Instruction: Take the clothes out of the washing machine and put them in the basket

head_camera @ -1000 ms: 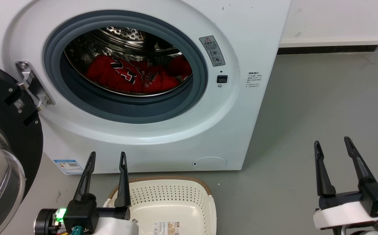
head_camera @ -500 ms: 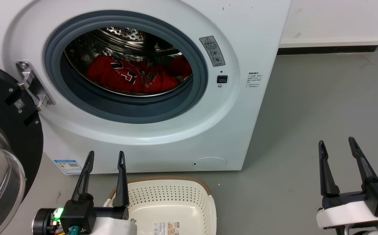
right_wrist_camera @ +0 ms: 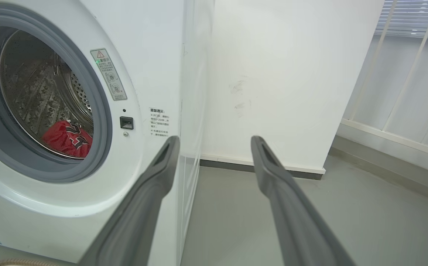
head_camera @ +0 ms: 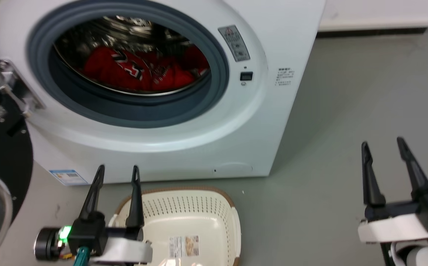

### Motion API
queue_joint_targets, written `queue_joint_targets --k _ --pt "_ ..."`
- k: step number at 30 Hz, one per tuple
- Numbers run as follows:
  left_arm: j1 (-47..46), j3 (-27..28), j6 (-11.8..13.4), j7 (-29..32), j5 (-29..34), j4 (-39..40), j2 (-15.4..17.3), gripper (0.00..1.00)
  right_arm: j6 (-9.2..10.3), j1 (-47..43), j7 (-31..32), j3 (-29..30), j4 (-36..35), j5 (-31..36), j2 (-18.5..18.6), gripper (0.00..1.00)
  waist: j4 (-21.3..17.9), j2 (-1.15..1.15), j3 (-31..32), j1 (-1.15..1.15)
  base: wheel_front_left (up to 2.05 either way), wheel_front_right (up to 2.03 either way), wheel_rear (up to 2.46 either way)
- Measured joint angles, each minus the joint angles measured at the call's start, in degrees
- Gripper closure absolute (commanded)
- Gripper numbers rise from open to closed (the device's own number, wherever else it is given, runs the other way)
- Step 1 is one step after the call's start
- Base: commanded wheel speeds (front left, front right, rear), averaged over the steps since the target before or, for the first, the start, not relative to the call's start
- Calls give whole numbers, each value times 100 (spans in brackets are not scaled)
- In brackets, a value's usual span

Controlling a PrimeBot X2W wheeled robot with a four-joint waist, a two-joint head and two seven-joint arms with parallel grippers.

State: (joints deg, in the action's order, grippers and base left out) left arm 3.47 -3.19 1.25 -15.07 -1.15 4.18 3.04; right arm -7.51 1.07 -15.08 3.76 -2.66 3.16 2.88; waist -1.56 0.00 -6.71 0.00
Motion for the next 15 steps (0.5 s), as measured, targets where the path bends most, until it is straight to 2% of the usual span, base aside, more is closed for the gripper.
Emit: queue_joint_targets --k 3,7,11,15 --pt "-302 11 -53 0 62 -69 32 0 0 252 0 13 -97 20 0 0 -74 0 -287 0 0 0 0" --pt "-843 174 -110 -1 85 -303 243 0 0 639 0 90 -221 -89 1 0 -203 0 -784 0 0 0 0" --pt "-1616 380 -231 0 35 -856 558 0 0 956 0 196 -312 -363 1 0 -358 0 -1346 -1 0 0 0" --pt "-2675 635 -316 -1 46 -1553 1042 0 0 1251 0 247 -359 -898 7 0 -547 0 -1944 -1 0 0 0"
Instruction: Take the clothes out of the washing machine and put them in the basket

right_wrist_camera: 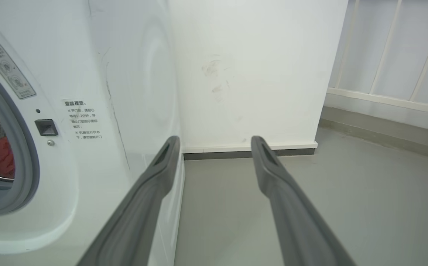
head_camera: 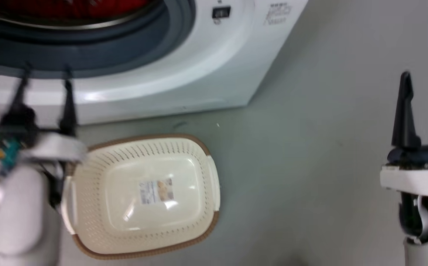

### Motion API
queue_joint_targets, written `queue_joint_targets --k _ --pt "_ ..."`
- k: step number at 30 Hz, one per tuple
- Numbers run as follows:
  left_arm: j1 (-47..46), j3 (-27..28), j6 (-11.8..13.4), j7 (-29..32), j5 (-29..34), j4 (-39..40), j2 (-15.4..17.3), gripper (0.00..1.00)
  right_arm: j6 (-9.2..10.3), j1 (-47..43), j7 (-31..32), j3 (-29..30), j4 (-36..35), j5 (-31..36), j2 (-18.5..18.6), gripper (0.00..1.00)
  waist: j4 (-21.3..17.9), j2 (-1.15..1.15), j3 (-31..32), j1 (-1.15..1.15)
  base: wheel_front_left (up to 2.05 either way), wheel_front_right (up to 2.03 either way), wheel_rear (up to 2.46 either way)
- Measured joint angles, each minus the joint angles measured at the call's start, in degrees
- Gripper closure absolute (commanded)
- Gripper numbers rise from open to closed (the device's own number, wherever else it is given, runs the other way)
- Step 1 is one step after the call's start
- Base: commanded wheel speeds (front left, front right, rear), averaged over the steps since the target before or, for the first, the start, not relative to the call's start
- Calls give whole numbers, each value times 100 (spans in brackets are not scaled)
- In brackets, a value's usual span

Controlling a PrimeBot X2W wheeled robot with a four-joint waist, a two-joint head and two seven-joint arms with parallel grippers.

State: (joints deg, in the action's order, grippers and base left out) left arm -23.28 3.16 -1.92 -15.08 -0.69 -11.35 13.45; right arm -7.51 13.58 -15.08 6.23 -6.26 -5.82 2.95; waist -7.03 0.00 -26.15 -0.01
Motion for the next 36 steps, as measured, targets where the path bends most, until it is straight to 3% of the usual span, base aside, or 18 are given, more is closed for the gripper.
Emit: queue_joint_targets --k 4,7,11,15,22,29,36 --pt "-1197 114 -71 81 120 -808 604 0 0 287 0 9 -126 -357 -1 0 -241 0 -593 0 0 0 0" --pt "-2313 12 -201 619 305 -1228 1015 0 0 357 0 -3 -188 -579 0 0 -431 0 -1017 -1 0 0 0" --pt "-3572 -140 -282 1945 563 -1811 1474 0 -1 495 0 -74 -193 -820 -2 0 -693 0 -1481 -1 0 0 0" --pt "-4735 -409 -445 2880 757 -2145 1900 0 -1 570 0 -172 -202 -1051 -1 0 -1001 0 -1803 -1 0 0 0" --pt "-6184 -1246 -547 4641 1016 -2725 2648 0 -1 634 0 -475 -292 -1355 -1 0 -1480 0 -2253 0 0 0 0" --pt "-7168 -2595 -549 6158 222 -3081 3370 0 -1 603 0 -730 -352 -1536 -1 0 -1853 0 -2566 0 0 0 0" --pt "-7468 -3276 -549 6724 -634 -2966 3885 0 -1 465 0 -736 -472 -1538 -2 0 -1929 0 -2781 0 0 0 0"
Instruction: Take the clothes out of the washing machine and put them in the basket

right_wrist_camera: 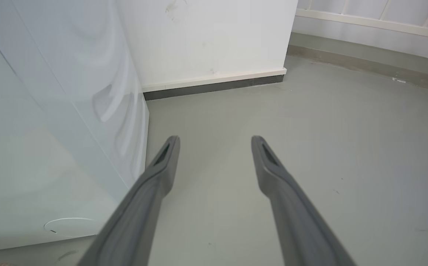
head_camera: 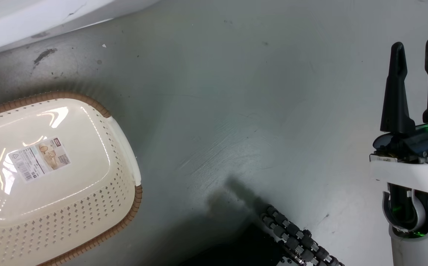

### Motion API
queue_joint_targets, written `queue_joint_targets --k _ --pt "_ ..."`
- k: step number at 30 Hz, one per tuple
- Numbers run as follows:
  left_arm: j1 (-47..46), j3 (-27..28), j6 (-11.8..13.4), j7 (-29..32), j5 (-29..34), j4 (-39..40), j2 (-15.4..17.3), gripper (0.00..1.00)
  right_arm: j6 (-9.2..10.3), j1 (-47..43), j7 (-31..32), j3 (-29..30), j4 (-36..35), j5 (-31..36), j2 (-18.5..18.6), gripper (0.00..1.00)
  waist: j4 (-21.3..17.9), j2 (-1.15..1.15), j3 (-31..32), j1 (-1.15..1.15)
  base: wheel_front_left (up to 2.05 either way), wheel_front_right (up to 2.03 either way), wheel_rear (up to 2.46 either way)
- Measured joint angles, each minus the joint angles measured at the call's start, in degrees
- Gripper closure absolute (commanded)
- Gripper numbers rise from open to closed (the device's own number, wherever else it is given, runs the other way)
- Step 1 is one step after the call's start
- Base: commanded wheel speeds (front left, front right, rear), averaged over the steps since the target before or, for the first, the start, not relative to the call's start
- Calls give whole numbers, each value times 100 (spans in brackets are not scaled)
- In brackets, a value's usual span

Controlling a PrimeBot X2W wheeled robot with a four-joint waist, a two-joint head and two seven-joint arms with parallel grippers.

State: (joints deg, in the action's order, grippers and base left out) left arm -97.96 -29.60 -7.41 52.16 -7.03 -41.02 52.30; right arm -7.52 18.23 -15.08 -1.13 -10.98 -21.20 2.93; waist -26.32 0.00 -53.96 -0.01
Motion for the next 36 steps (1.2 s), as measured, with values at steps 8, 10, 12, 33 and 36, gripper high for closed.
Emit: queue_joint_targets --k 8,10,12,33,36 --pt "-101 -171 0 -116 -375 101 123 100 0 -29 0 108 -131 10 0 0 70 0 -155 0 0 0 0" --pt "-115 -186 0 -185 -419 92 120 100 0 12 0 104 -151 30 0 0 91 0 -175 0 0 0 0" --pt "-130 -192 0 -316 -434 98 118 100 0 58 0 60 -171 62 0 0 110 0 -187 0 0 0 0" --pt "1040 183 403 -3634 -1354 -737 -1042 100 -1 40 0 434 322 1133 -4 0 910 0 850 1 0 0 0" --pt "1488 199 435 -4266 -1486 -940 -1311 100 -1 -16 0 479 387 1282 -5 0 1069 0 1159 1 0 0 0"
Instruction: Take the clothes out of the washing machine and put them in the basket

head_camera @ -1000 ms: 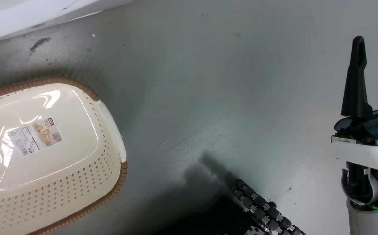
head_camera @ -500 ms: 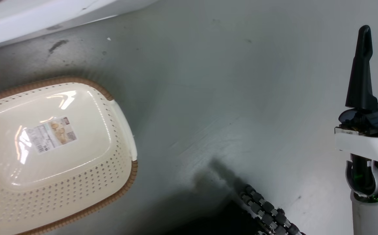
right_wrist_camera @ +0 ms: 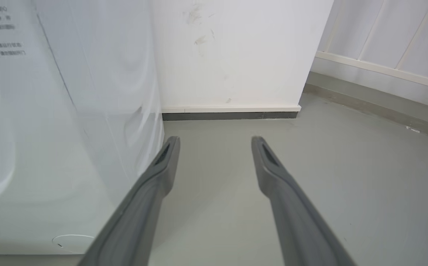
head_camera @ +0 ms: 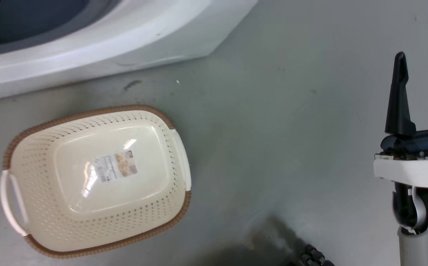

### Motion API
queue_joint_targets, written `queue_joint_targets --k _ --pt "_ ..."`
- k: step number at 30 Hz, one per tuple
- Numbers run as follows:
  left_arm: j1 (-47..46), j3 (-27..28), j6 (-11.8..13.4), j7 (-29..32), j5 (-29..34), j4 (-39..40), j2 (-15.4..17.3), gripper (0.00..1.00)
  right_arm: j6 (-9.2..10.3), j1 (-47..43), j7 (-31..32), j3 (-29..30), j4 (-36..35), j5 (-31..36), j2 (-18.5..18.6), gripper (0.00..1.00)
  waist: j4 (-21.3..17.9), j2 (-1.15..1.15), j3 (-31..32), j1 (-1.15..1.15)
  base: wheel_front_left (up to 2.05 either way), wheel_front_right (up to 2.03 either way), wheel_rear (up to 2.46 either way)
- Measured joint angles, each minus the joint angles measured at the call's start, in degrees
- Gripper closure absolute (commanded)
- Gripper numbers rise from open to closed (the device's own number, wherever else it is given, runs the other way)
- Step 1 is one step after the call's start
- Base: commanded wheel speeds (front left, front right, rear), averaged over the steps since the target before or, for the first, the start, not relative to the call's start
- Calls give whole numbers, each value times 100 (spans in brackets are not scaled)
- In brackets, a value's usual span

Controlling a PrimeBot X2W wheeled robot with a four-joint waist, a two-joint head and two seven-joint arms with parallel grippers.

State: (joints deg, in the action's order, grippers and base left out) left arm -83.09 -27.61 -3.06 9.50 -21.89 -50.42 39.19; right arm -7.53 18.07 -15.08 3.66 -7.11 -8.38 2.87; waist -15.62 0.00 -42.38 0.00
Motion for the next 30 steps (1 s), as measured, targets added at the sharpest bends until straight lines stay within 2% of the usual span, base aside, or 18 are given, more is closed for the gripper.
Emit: queue_joint_targets --k 6,13,19,30 --pt "971 24 102 -1234 -225 -220 -554 100 1 -248 0 88 109 238 2 0 310 0 660 0 0 0 0" --pt "1997 5 275 -2185 -377 -31 -1081 100 0 -637 0 79 246 512 0 0 651 0 1450 1 0 0 0" --pt "2816 78 538 -2428 -407 766 -1226 100 0 -831 0 99 278 612 2 0 901 0 2045 2 0 0 0" --pt "4645 259 1128 -2440 -258 3137 -1266 100 0 -1311 0 193 372 661 2 0 1247 0 2941 2 0 0 0"
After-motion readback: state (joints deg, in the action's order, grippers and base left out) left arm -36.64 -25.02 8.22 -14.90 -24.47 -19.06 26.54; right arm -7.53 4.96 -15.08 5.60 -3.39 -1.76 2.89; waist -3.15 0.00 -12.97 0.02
